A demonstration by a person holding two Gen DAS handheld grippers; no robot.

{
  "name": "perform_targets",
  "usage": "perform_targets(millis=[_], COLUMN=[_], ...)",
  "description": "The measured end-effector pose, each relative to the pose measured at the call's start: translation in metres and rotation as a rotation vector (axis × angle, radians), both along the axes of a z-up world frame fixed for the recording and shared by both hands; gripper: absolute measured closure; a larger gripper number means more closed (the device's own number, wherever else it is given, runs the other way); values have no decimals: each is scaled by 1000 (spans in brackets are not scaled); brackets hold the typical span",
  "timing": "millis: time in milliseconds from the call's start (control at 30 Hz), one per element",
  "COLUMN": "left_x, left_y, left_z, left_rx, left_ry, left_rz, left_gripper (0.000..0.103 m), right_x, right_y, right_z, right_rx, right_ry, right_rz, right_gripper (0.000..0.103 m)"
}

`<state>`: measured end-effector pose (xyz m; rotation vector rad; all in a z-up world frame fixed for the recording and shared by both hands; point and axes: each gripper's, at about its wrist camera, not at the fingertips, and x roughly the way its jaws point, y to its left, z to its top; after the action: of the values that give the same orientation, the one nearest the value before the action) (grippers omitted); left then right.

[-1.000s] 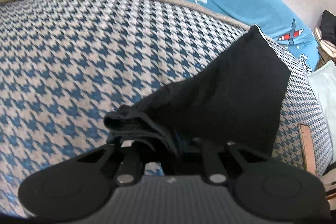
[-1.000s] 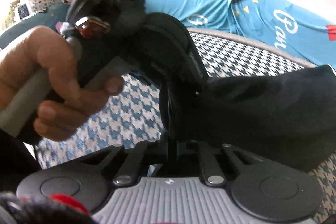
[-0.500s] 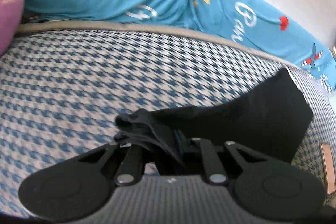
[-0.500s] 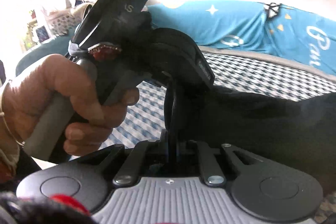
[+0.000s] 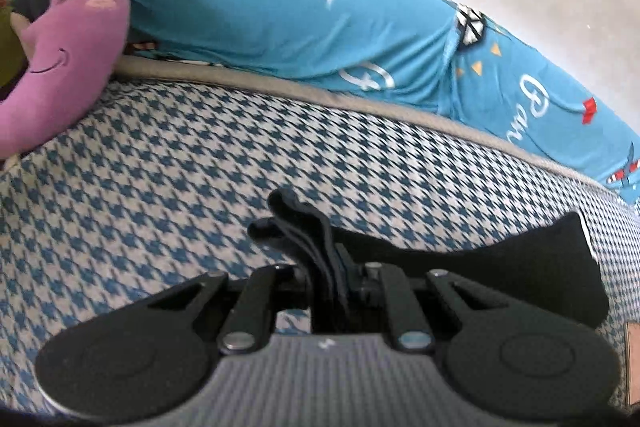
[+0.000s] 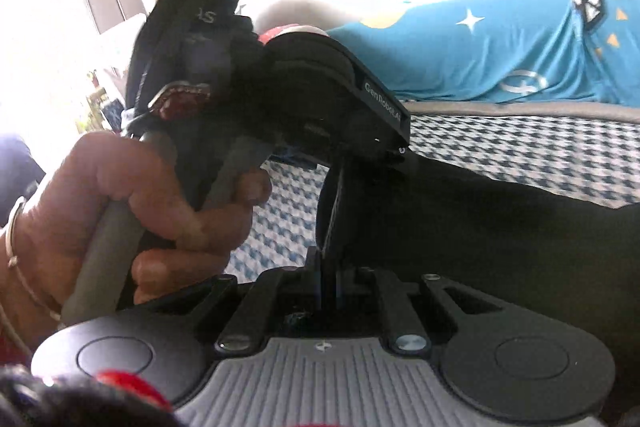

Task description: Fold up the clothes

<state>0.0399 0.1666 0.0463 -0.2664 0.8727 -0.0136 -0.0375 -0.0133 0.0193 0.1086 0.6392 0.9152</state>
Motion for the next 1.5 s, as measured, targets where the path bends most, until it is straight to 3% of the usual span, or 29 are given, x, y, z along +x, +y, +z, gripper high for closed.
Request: perform_targets(millis=[167, 300, 400, 633, 800, 1033, 1367, 1500], left_x=[3, 0, -3, -10, -11, -7, -1, -2], left_y=[19, 30, 38, 33, 18, -7, -35, -35], left_z=[-2, -5, -6, -2, -4, -12, -30, -30], left_rx=[63, 140, 186, 163, 120, 96, 94, 100], left_ry=[22, 38, 40, 34, 38, 64, 116, 114], left_rz=[72, 164, 227, 192, 131, 49, -24, -27], left_gripper=[89, 60, 53, 48, 30, 29, 28, 28], right_x=[8, 0, -7, 4, -3, -9, -4, -5], right_y=[21, 29, 27, 3, -14, -29, -29, -32], right_z=[-12, -20, -21, -19, -22, -31, -33, -28], right_rx=[27, -12, -28, -88, -150, -231, -227, -239], right_ry=[40, 51, 62, 62, 52, 25, -28, -27], right_rz=[10, 54, 73, 29, 29, 44, 8, 74], right_gripper=[90, 81, 79, 79, 78, 78, 78, 76])
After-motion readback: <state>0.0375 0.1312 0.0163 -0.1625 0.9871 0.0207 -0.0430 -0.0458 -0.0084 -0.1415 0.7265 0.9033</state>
